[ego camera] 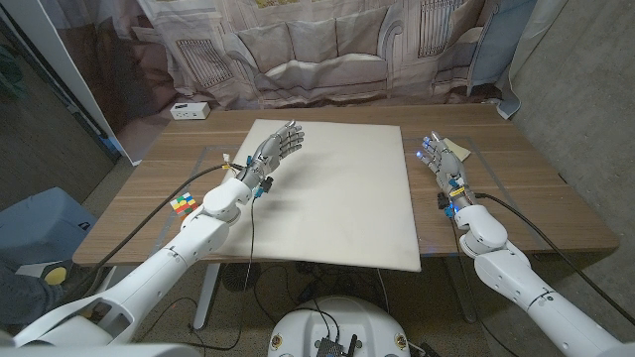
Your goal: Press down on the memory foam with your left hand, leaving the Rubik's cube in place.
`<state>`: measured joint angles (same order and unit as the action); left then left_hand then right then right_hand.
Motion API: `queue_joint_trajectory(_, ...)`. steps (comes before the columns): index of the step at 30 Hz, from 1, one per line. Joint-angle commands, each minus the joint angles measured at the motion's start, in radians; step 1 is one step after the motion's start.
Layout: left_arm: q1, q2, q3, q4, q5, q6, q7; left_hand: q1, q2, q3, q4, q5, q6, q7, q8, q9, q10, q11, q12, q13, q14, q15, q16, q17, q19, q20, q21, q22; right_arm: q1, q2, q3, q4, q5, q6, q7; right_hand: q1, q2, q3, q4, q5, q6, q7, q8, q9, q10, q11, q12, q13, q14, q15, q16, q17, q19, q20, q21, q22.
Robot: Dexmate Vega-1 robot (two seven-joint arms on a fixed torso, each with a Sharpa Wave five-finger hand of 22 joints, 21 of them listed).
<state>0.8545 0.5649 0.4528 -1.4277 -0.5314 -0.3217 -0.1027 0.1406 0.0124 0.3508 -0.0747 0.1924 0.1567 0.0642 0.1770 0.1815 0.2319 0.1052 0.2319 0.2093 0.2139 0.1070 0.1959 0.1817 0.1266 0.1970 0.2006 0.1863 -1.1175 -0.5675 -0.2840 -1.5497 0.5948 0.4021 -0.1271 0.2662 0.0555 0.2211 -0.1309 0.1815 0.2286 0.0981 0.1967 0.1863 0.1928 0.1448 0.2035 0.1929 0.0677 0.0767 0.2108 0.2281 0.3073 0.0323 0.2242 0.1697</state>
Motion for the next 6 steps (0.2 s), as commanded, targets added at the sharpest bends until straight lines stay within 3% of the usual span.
queue_joint_trajectory(1,0.007,-0.002,-0.005,-0.004,-0.035,0.011,-0.018,0.000,0.001,-0.001,-0.003,-0.003,0.004,0.003,0.006,0.002,-0.003,-0.002,-0.004,0.002,-0.004,0.003,-0.004,0.002,0.002,0.001,0.004,-0.001,-0.002,-0.003,0.000,-0.004,0.003,-0.002,0.002,-0.002,0.003,-0.005,-0.002,-0.003,0.001,-0.008,-0.001,0.003,0.013,0.002,0.001,0.004,0.006,0.005,0.002,-0.001,0.009,-0.002,-0.003,0.003)
queue_joint_trajectory(6,0.006,-0.008,-0.005,0.005,-0.032,0.000,-0.019,0.000,0.002,-0.001,-0.004,-0.003,0.012,0.002,0.011,0.002,-0.003,-0.006,-0.004,0.002,-0.005,-0.001,-0.004,0.002,0.002,0.002,0.004,-0.001,-0.009,-0.016,0.006,-0.026,-0.008,-0.014,-0.011,-0.002,0.003,-0.005,-0.002,-0.003,0.001,-0.008,-0.001,0.003,0.013,0.002,0.001,0.004,0.006,0.006,0.002,-0.002,0.009,-0.002,-0.004,0.003)
